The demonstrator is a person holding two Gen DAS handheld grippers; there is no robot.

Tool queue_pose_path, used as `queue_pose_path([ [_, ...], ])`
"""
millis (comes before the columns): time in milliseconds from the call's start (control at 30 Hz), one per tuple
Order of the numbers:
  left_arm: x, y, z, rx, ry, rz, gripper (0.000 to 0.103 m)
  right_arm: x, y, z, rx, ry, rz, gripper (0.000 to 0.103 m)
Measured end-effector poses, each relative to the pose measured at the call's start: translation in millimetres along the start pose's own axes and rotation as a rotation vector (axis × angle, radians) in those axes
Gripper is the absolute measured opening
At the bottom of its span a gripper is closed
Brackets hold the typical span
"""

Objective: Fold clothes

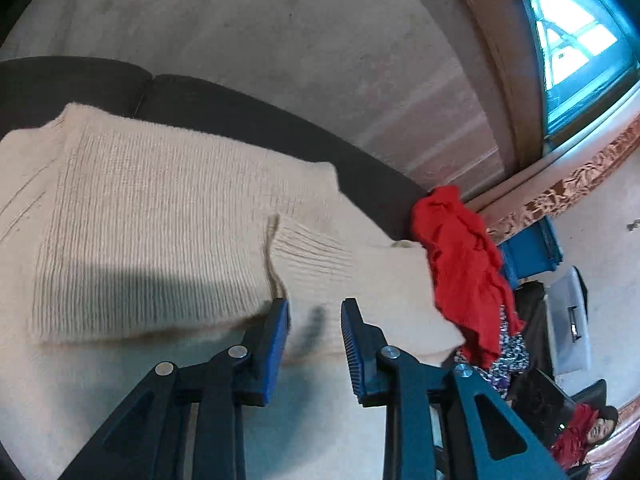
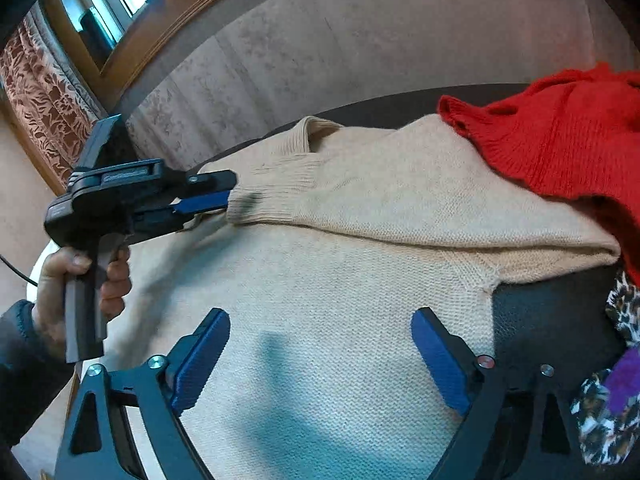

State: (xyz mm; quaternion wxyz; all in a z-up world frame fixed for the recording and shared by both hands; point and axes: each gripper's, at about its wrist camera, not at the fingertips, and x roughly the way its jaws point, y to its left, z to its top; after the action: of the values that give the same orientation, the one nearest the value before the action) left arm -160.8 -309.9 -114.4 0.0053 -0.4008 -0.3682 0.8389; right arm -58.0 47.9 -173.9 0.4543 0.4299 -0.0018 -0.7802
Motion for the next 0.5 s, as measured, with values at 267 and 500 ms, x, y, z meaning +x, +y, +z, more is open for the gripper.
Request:
queue_pose_path([
  [267, -14.2, -24.3, -7.5, 0.167, -0.071, 0.115, 0.024, -2.7, -2.1, -0.8, -0.009, -0.01, 0.026, 0.1],
  [500, -0.3, -10.0, 13.3, 0.1, -0.016, 0.097, 0.029, -4.0, -0.1, -0.6, -0.016, -0.009, 0.03, 0.102],
])
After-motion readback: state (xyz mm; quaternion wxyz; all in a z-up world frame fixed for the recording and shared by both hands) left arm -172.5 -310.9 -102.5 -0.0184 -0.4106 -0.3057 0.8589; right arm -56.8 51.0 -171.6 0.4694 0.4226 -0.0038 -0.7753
